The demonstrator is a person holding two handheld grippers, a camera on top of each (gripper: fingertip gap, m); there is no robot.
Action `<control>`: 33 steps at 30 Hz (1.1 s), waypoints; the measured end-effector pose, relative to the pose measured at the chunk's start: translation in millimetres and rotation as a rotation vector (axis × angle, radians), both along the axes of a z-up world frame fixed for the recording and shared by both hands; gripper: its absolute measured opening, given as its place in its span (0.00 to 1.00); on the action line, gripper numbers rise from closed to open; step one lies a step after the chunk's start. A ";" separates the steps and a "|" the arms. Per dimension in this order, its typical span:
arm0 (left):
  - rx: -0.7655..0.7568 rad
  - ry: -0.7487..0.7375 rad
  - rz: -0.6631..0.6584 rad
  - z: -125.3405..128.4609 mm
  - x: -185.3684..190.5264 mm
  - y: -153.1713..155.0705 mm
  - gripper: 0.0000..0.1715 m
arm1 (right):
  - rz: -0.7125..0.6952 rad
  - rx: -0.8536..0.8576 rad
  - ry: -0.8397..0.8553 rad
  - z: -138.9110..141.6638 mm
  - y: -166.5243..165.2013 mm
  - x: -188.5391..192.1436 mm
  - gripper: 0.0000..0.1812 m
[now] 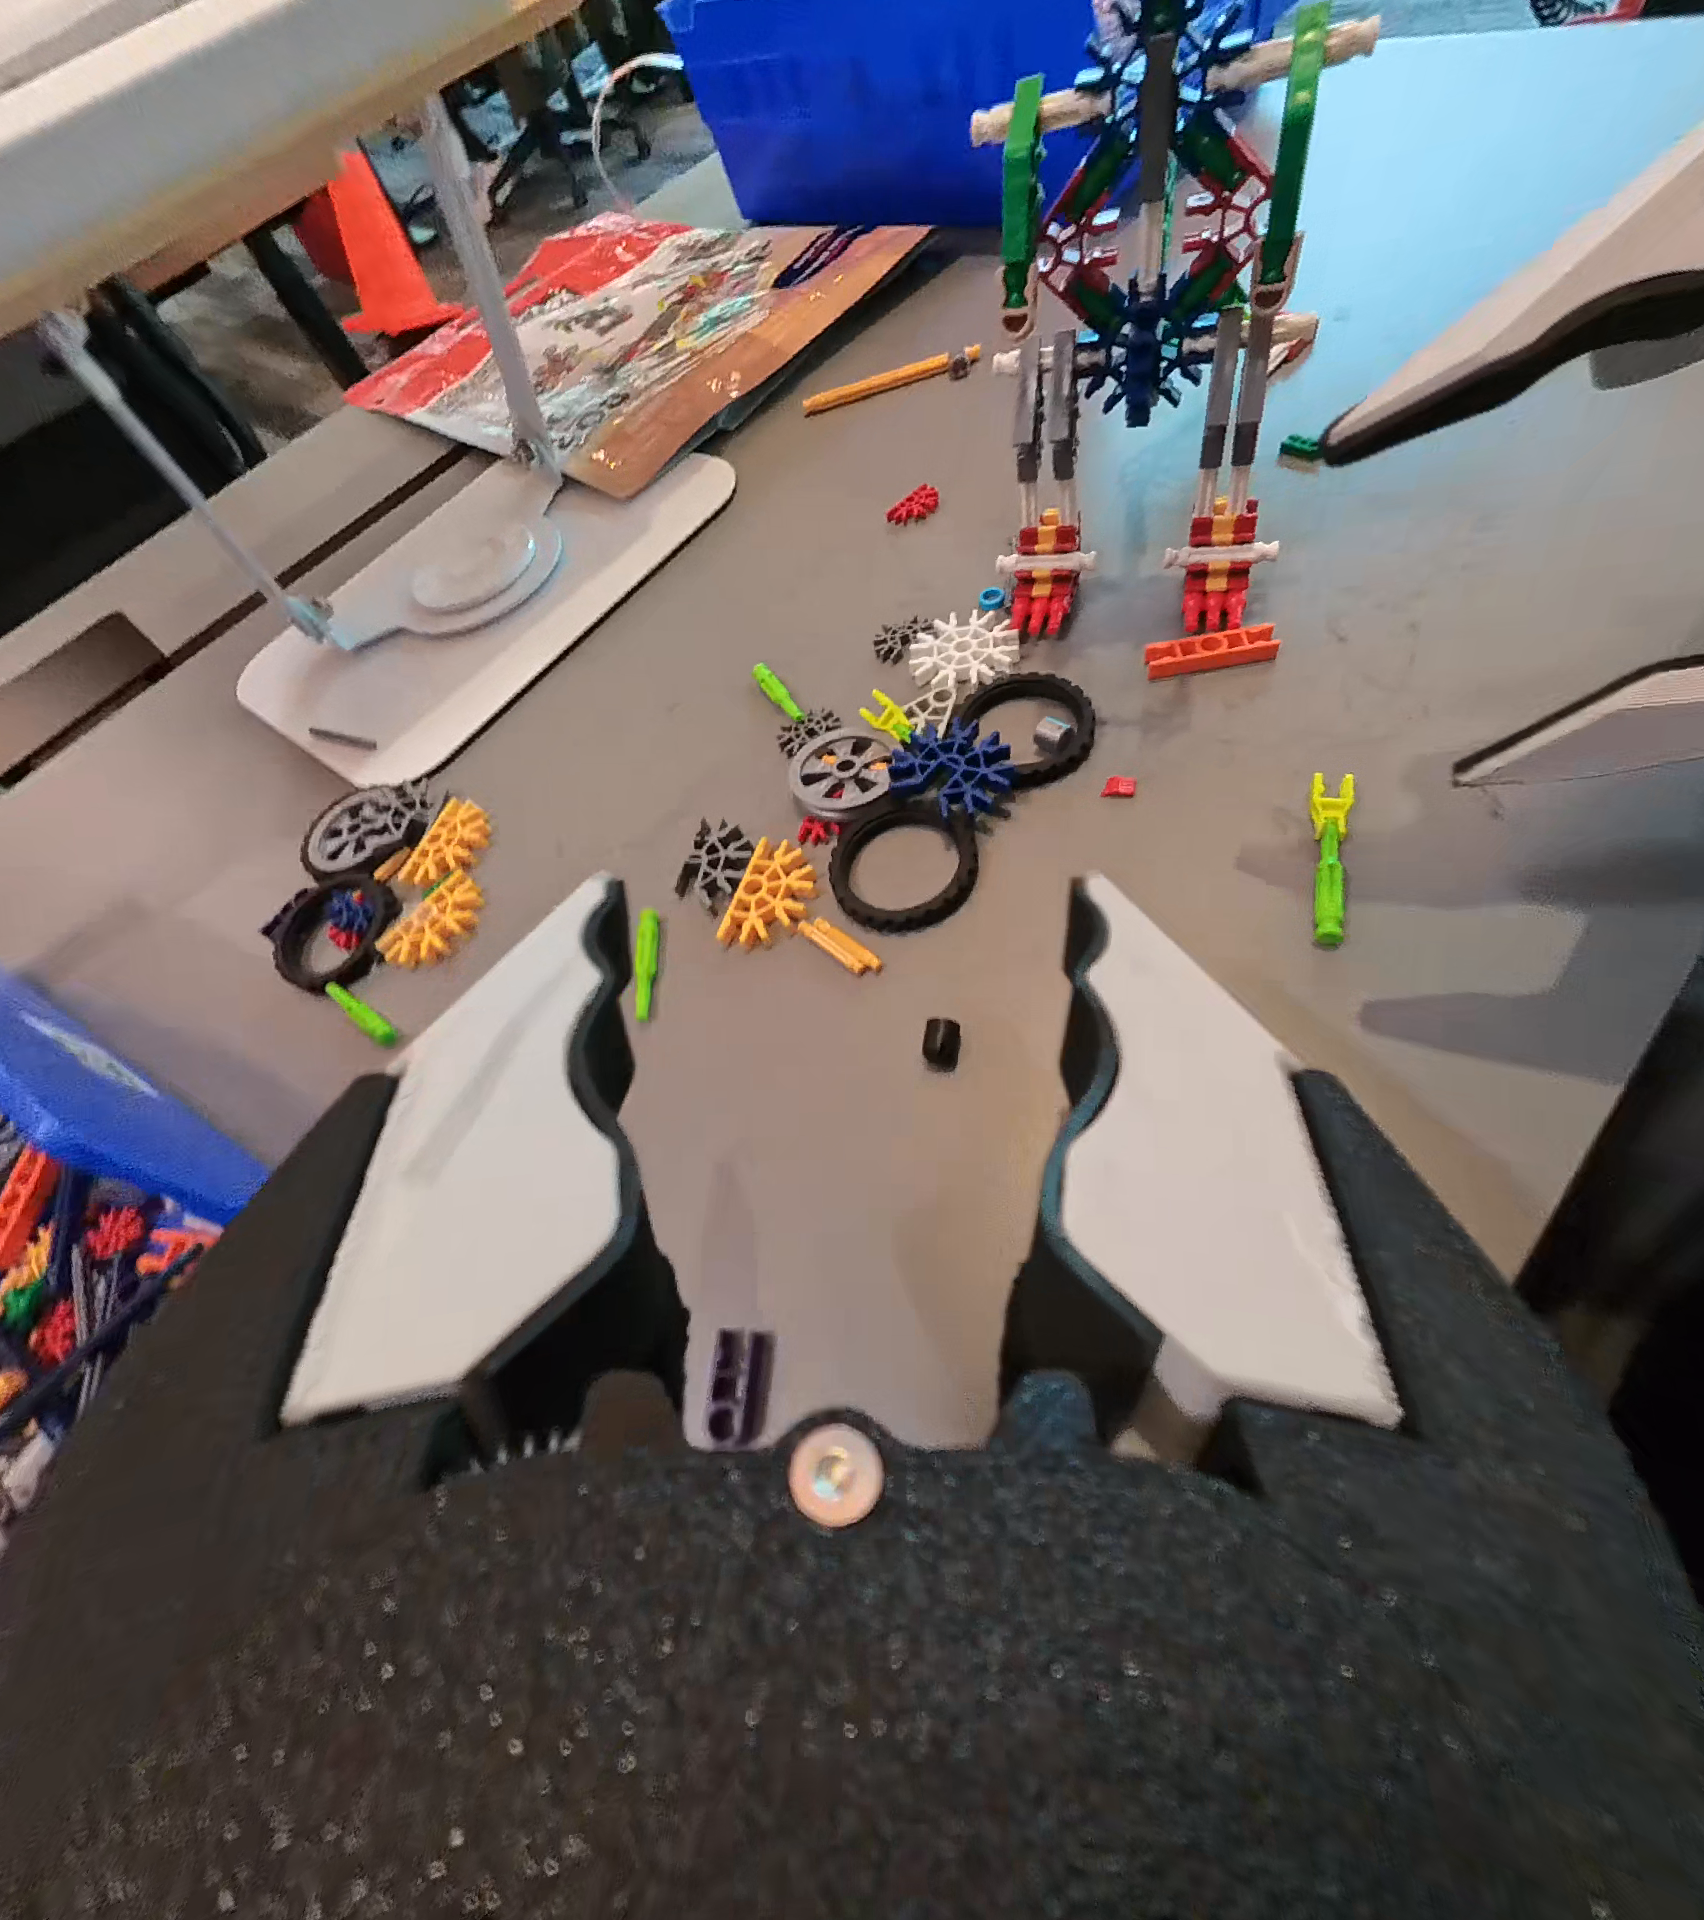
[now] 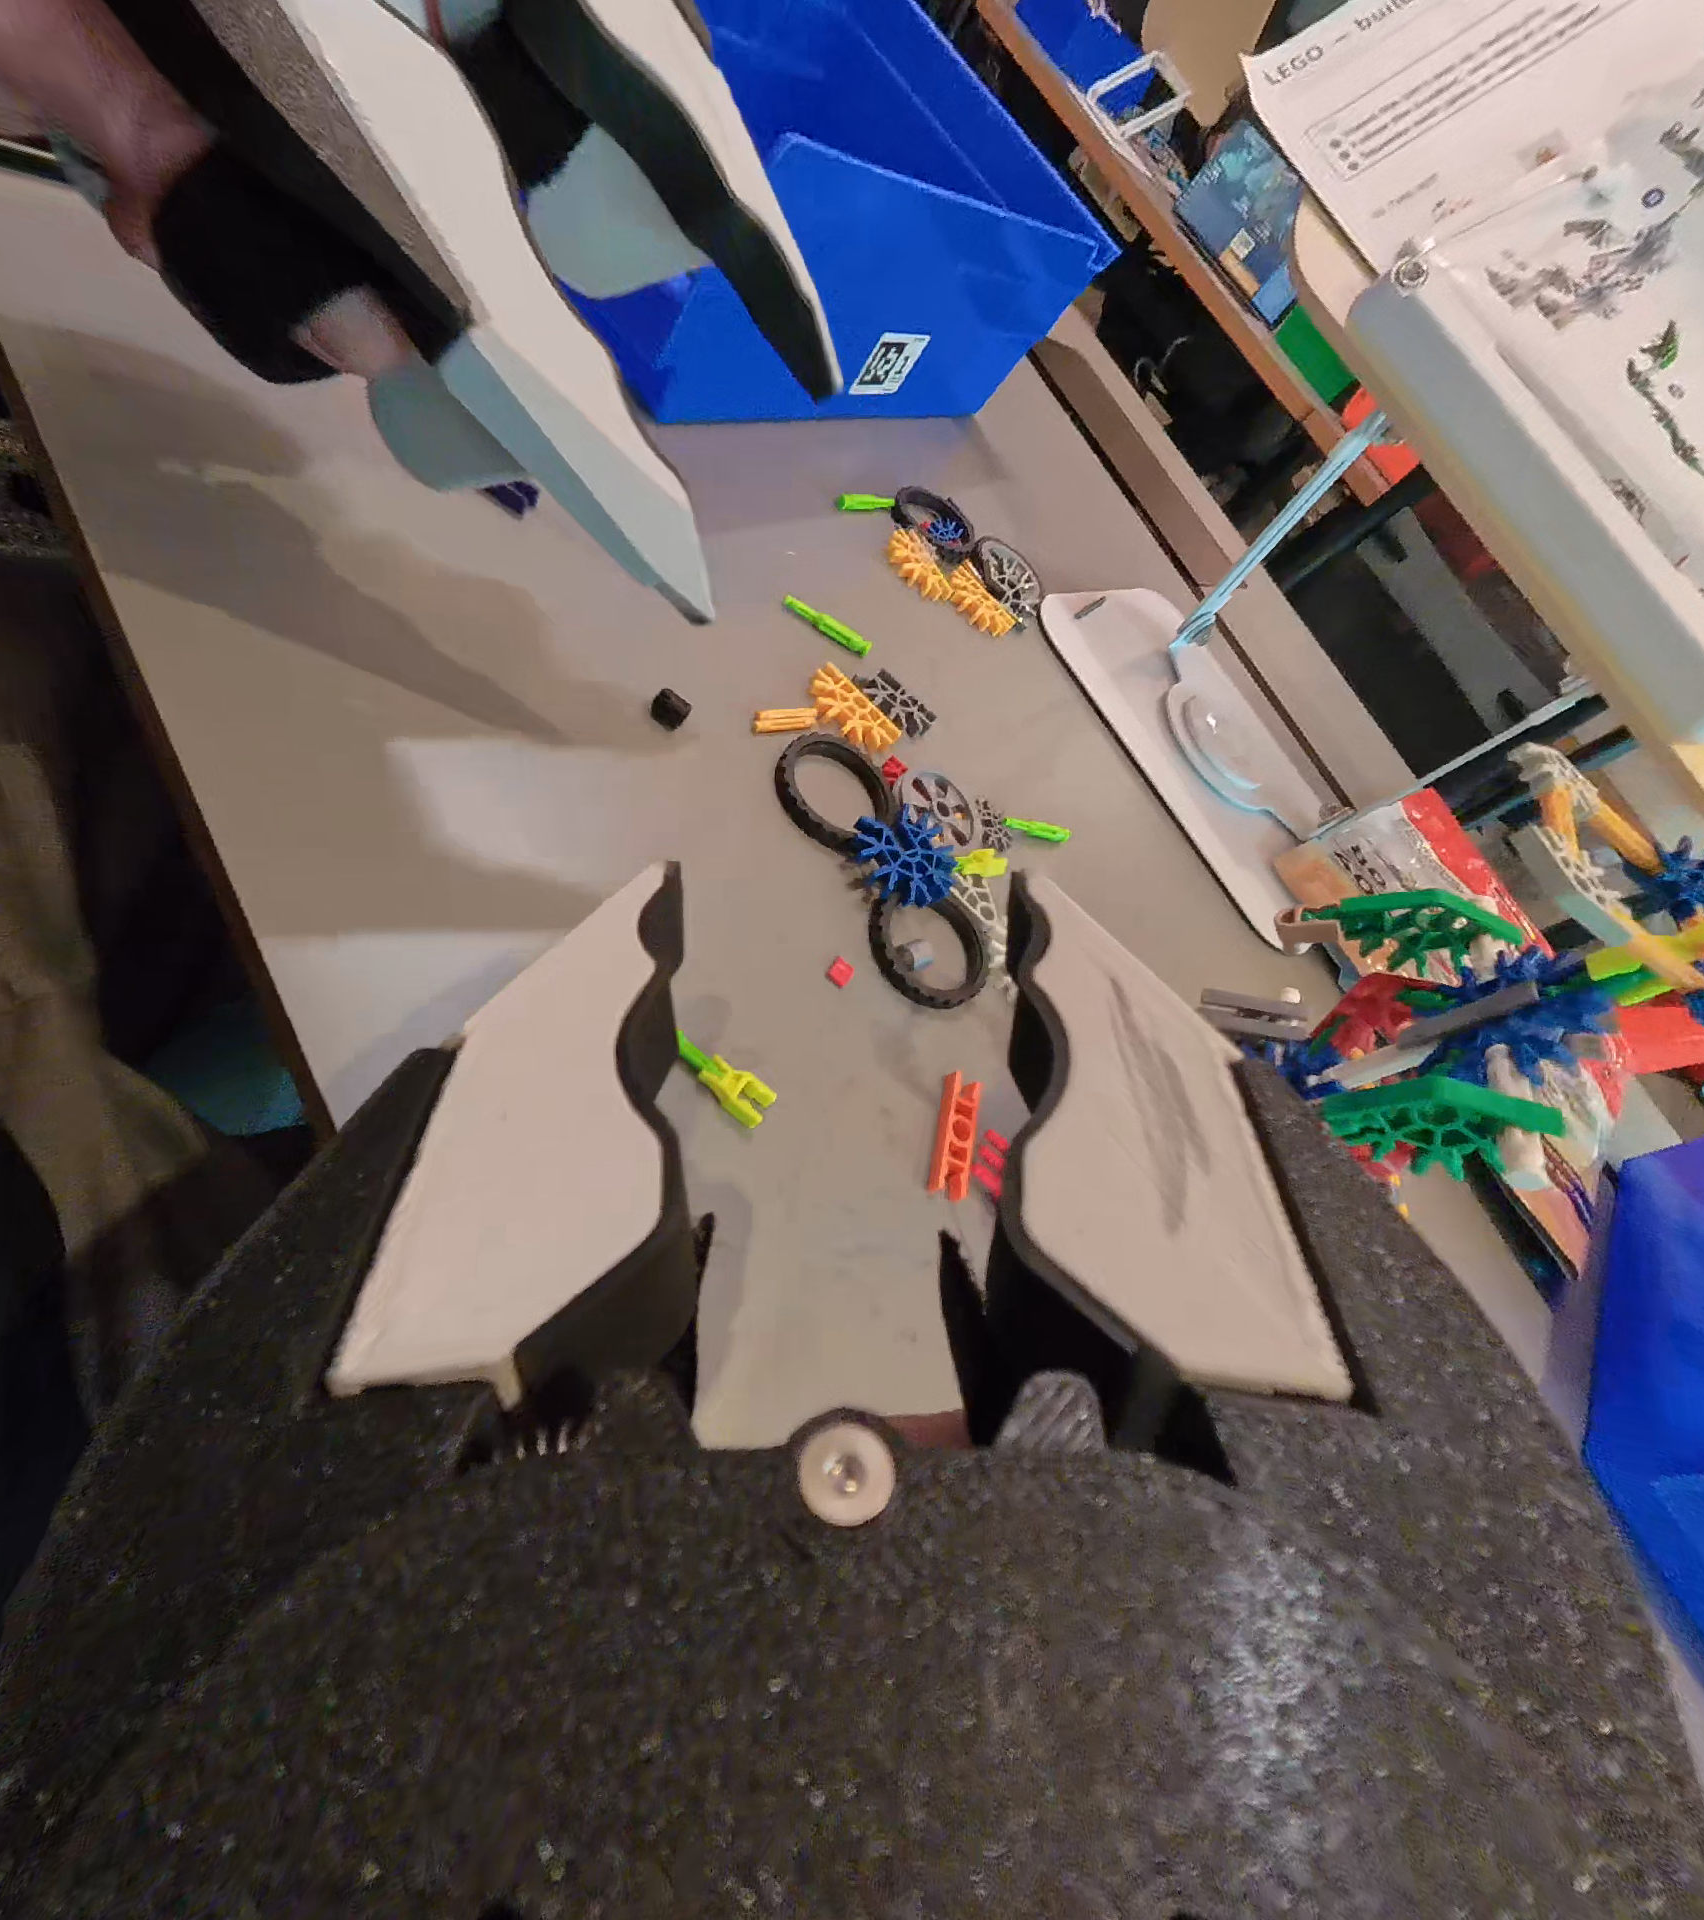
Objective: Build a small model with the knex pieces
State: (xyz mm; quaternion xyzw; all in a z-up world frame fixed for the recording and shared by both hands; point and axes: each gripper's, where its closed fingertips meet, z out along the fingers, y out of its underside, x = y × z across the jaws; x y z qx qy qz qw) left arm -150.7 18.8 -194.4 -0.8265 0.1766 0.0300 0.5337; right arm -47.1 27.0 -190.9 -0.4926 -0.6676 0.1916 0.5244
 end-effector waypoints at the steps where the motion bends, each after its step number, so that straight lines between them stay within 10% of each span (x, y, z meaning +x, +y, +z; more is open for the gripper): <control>1: -0.005 -0.007 0.014 -1.1 -1.6 -3.2 0.52 | -0.001 0.005 -0.003 -0.1 -0.9 1.3 0.35; 26: 0.024 -0.027 0.014 -23.4 26.8 -54.6 0.53 | -0.097 0.023 -0.043 -11.2 -32.7 56.2 0.36; 33: 0.018 -0.034 -0.035 -22.8 37.3 -44.5 0.49 | -0.301 -0.056 0.006 -11.5 8.5 78.4 0.32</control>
